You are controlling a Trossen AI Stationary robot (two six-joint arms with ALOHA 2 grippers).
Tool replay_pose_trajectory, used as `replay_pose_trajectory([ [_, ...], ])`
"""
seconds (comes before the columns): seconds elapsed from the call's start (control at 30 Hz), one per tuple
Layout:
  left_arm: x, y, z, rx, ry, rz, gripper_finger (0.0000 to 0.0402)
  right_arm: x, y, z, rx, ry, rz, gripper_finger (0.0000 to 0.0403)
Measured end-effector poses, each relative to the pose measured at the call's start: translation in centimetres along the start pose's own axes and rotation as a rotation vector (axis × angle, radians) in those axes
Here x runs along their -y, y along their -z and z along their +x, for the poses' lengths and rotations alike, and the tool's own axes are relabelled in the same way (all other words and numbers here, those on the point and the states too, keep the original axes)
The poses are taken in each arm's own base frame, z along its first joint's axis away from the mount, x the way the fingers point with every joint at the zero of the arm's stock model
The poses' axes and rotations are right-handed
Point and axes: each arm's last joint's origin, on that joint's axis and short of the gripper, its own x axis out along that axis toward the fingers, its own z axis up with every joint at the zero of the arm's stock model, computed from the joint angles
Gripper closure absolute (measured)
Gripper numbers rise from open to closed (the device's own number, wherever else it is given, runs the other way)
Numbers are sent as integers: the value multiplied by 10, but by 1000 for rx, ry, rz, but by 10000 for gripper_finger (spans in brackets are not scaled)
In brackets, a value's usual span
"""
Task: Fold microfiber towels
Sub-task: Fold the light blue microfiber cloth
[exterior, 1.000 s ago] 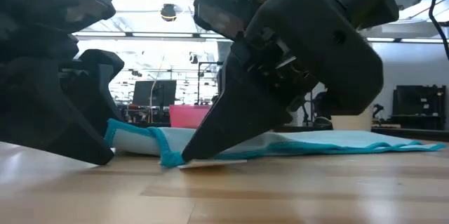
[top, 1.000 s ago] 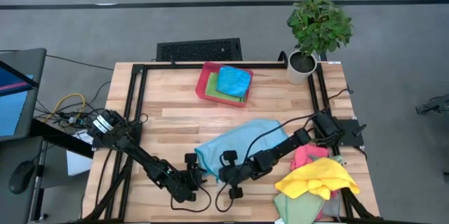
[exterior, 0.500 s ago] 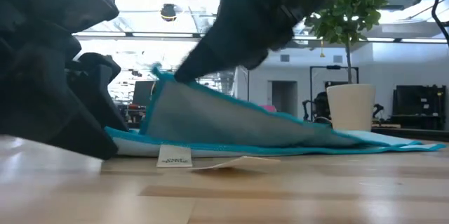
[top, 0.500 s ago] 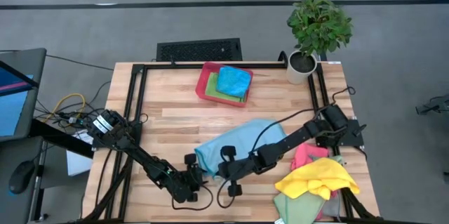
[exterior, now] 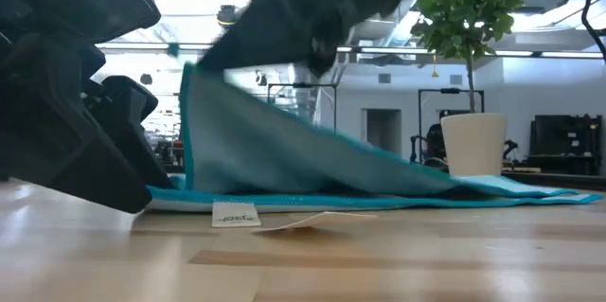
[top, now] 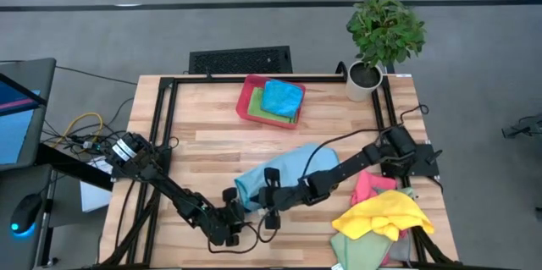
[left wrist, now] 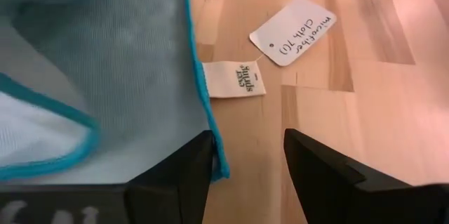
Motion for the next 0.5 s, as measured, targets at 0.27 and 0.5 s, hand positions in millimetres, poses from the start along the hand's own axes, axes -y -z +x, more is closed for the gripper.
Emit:
replay_pose_trajectory([
  [0.27, 1, 0, -1, 10, -10, -1, 230, -2, 27, 24, -37, -11, 17, 386],
  [0.5, -1, -1, 1, 13, -17, -13, 230, -5, 28, 28, 1, -45, 32, 382],
])
